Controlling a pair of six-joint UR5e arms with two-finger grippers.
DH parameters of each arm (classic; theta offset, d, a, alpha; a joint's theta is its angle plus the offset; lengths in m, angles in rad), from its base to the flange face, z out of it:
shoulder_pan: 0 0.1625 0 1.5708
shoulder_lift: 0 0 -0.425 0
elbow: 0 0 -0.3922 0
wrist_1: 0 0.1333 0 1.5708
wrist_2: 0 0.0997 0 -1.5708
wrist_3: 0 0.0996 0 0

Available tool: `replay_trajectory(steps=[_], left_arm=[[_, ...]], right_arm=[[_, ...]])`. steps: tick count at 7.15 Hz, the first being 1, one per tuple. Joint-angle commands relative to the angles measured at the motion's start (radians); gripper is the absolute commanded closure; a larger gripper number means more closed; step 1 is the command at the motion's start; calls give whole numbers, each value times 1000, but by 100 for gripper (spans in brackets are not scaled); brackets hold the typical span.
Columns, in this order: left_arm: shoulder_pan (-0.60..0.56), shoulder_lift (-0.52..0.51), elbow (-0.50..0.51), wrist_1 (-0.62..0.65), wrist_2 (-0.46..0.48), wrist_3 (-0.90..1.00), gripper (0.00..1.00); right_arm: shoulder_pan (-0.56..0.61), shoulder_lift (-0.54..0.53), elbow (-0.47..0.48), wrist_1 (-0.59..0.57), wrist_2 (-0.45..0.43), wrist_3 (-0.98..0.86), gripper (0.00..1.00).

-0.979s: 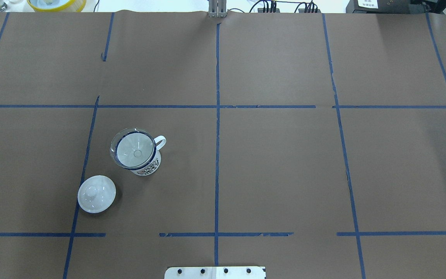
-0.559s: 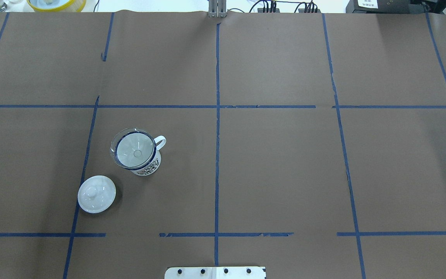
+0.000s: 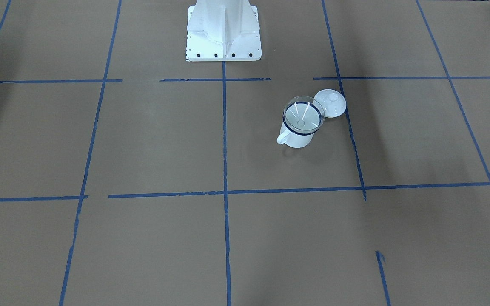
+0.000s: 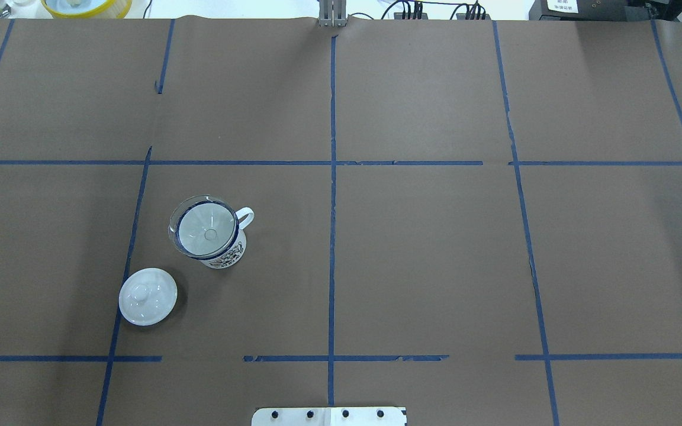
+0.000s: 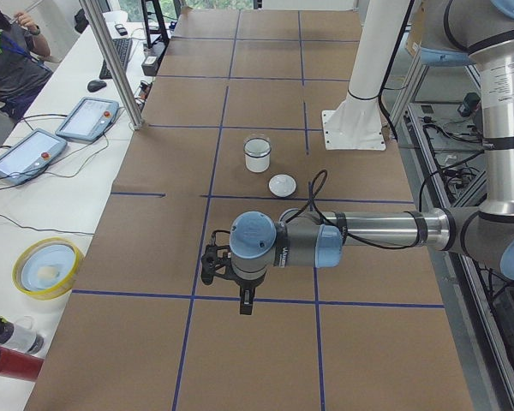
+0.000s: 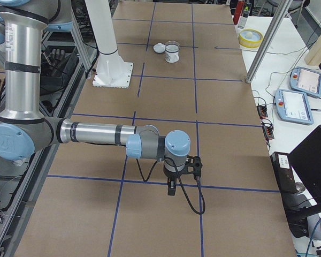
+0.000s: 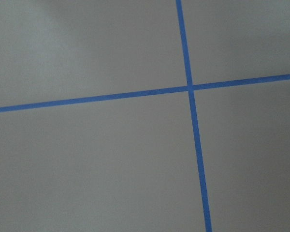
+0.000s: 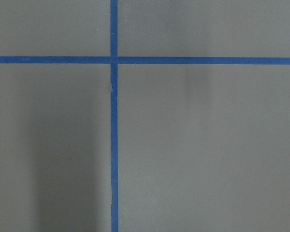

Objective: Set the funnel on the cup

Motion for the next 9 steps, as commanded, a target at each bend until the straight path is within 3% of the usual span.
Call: replay_trajectory(steps=[1,9], left_arm=[[1,-10,14,-2,4,0,0],[0,-13,-7,-3,4,-1,0]], right_arm=[[0,0,-1,0,0,0,0],[0,0,0,0,0,0,0]])
